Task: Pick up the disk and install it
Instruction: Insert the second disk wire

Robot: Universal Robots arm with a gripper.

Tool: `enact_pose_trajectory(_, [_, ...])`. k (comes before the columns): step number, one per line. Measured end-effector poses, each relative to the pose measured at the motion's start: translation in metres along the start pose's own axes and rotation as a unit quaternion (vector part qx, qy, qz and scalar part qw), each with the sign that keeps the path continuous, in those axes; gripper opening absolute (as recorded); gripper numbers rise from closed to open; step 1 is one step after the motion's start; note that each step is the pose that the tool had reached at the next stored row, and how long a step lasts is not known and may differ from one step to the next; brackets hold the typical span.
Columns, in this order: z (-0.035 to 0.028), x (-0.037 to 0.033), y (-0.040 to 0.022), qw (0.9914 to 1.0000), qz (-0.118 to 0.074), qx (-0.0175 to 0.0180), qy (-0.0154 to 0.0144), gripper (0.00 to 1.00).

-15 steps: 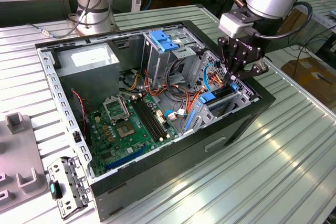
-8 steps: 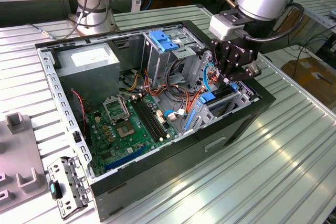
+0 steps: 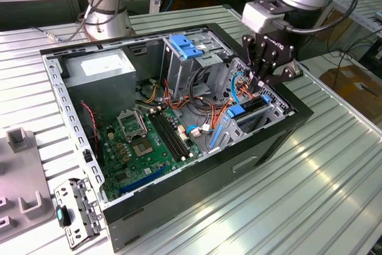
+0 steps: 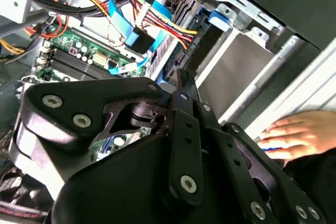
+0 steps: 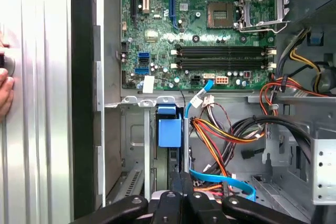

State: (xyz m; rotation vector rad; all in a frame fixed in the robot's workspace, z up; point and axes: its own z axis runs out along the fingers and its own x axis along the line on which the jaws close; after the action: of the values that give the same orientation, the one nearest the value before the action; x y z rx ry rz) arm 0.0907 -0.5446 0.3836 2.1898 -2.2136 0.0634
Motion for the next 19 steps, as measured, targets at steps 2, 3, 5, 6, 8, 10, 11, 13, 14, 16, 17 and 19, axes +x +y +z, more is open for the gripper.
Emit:
enact_pose_trajectory(2, [-0.0132, 0.0004, -0.0001, 1.00000, 0.000, 0.0000, 0.0000, 0.11])
enact_pose_trajectory(3, [-0.0161, 0.0002, -0.0002, 1.00000, 0.000, 0.0000, 0.0000, 0.11])
enact_pose_trajectory(5, [-0.0180, -0.0037, -0.0008, 1.00000, 0.000, -0.0004, 0.0012, 0.11])
enact_pose_trajectory(6, [-0.0182, -0.0061, -0.0015, 1.00000, 0.000, -0.0009, 0.0025, 0.11])
enact_pose_trajectory(8, [-0.0184, -0.0141, -0.0040, 0.99998, 0.000, -0.0032, 0.0061, 0.11])
enact_pose_trajectory(10, [-0.0186, -0.0208, -0.0060, 0.99992, 0.000, -0.0061, 0.0109, 0.11])
enact_pose_trajectory(11, [-0.0185, -0.0232, -0.0066, 0.99989, 0.000, -0.0071, 0.0131, 0.11])
enact_pose_trajectory(13, [-0.0175, -0.0319, -0.0091, 0.99967, -0.001, -0.0103, 0.0234, 0.11])
enact_pose_trajectory(14, [-0.0170, -0.0350, -0.0100, 0.99956, -0.001, -0.0111, 0.0275, 0.11])
enact_pose_trajectory(16, [-0.0161, -0.0411, -0.0118, 0.99930, -0.001, -0.0126, 0.0353, 0.11])
enact_pose_trajectory(17, [-0.0157, -0.0453, -0.0127, 0.99916, -0.001, -0.0135, 0.0388, 0.11])
enact_pose_trajectory(19, [-0.0149, -0.0562, -0.0144, 0.99897, -0.001, -0.0157, 0.0425, 0.11])
